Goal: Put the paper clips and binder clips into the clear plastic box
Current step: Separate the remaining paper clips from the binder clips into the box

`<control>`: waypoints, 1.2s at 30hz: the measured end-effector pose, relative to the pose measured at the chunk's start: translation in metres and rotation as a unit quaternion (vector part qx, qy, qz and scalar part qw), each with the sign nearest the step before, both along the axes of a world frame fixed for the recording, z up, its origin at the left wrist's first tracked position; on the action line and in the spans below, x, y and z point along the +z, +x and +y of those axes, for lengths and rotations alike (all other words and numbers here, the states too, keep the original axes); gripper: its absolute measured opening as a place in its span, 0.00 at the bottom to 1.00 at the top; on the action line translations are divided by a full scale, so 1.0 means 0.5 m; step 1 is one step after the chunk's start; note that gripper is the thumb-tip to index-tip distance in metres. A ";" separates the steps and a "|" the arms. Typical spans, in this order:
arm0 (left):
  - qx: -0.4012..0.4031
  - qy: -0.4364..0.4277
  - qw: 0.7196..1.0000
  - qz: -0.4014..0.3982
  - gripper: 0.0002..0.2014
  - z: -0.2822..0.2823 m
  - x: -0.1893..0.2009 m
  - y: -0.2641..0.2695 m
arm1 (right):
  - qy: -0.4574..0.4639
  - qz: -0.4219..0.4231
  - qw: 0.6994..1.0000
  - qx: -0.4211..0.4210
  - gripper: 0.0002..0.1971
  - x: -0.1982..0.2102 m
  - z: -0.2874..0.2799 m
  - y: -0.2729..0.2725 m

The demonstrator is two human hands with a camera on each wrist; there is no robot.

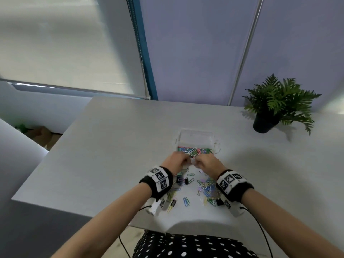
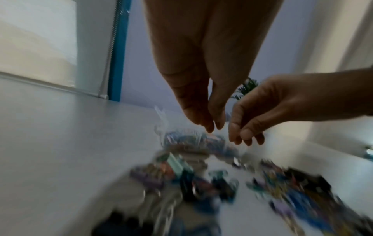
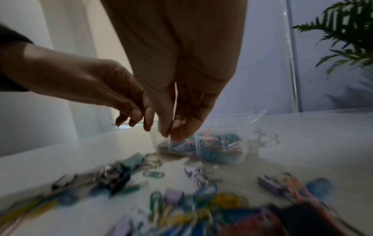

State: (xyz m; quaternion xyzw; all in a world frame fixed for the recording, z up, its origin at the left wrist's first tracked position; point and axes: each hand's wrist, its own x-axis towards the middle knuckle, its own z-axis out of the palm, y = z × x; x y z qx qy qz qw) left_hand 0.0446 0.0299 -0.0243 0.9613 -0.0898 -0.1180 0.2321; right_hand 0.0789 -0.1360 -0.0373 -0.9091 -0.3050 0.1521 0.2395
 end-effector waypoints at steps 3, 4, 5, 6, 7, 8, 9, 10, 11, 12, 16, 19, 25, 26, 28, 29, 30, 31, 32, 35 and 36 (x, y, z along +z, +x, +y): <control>-0.005 0.058 0.998 0.028 0.10 -0.035 -0.029 -0.037 | -0.119 0.013 0.992 0.033 0.05 -0.018 -0.009 -0.030; -0.010 0.084 0.996 0.036 0.13 -0.046 -0.035 -0.042 | -0.146 0.010 0.989 0.036 0.05 -0.021 -0.011 -0.037; -0.015 0.113 0.993 0.045 0.17 -0.056 -0.039 -0.045 | -0.166 0.008 0.985 0.037 0.07 -0.024 -0.014 -0.042; -0.018 0.136 0.989 0.054 0.20 -0.063 -0.041 -0.047 | -0.178 0.008 0.983 0.043 0.09 -0.027 -0.016 -0.047; -0.014 0.152 0.987 0.058 0.23 -0.069 -0.042 -0.048 | -0.181 0.006 0.982 0.053 0.12 -0.030 -0.019 -0.050; -0.005 0.162 0.985 0.056 0.23 -0.074 -0.043 -0.049 | -0.177 0.004 0.982 0.070 0.14 -0.032 -0.022 -0.053; 0.004 0.168 0.984 0.051 0.21 -0.076 -0.044 -0.049 | -0.168 -0.002 0.982 0.090 0.16 -0.035 -0.024 -0.056; 0.012 0.172 0.984 0.048 0.19 -0.078 -0.044 -0.050 | -0.161 -0.006 0.981 0.108 0.17 -0.037 -0.026 -0.059; 0.018 0.175 0.983 0.046 0.17 -0.079 -0.045 -0.051 | -0.157 -0.008 0.981 0.117 0.17 -0.040 -0.027 -0.062; 0.022 0.176 0.983 0.045 0.15 -0.079 -0.047 -0.051 | -0.158 -0.007 0.981 0.116 0.17 -0.040 -0.025 -0.063; 0.012 0.186 0.981 0.050 0.13 -0.077 -0.047 -0.051 | -0.155 -0.005 0.984 0.086 0.09 -0.045 -0.008 -0.063; -0.005 0.191 0.980 0.061 0.13 -0.075 -0.048 -0.045 | -0.150 -0.023 0.985 0.082 0.07 -0.046 0.003 -0.069; -0.056 0.197 0.977 0.058 0.15 -0.072 -0.052 -0.040 | -0.105 0.002 0.993 0.056 0.06 -0.046 -0.011 -0.078; -0.061 0.197 0.977 0.055 0.15 -0.072 -0.052 -0.041 | -0.065 0.027 0.997 0.038 0.03 -0.047 -0.017 -0.075; -0.066 0.207 0.975 0.056 0.15 -0.071 -0.050 -0.041 | 0.026 0.069 0.997 -0.008 0.02 -0.046 -0.026 -0.063; -0.067 0.212 0.973 0.060 0.16 -0.071 -0.049 -0.041 | 0.064 0.091 0.993 -0.032 0.02 -0.044 -0.029 -0.056; -0.066 0.214 0.972 0.064 0.16 -0.071 -0.048 -0.041 | 0.099 0.113 0.987 -0.059 0.03 -0.040 -0.032 -0.051; -0.063 0.211 0.973 0.068 0.16 -0.072 -0.047 -0.040 | 0.130 0.134 0.979 -0.082 0.04 -0.037 -0.036 -0.046; -0.058 0.205 0.975 0.070 0.16 -0.073 -0.046 -0.040 | 0.154 0.159 0.970 -0.102 0.06 -0.032 -0.041 -0.045; -0.057 0.186 0.979 0.065 0.15 -0.070 -0.047 -0.039 | 0.108 0.180 0.973 -0.099 0.10 -0.029 -0.063 -0.049; -0.060 0.183 0.979 0.062 0.14 -0.068 -0.048 -0.040 | 0.059 0.169 0.981 -0.077 0.09 -0.029 -0.071 -0.056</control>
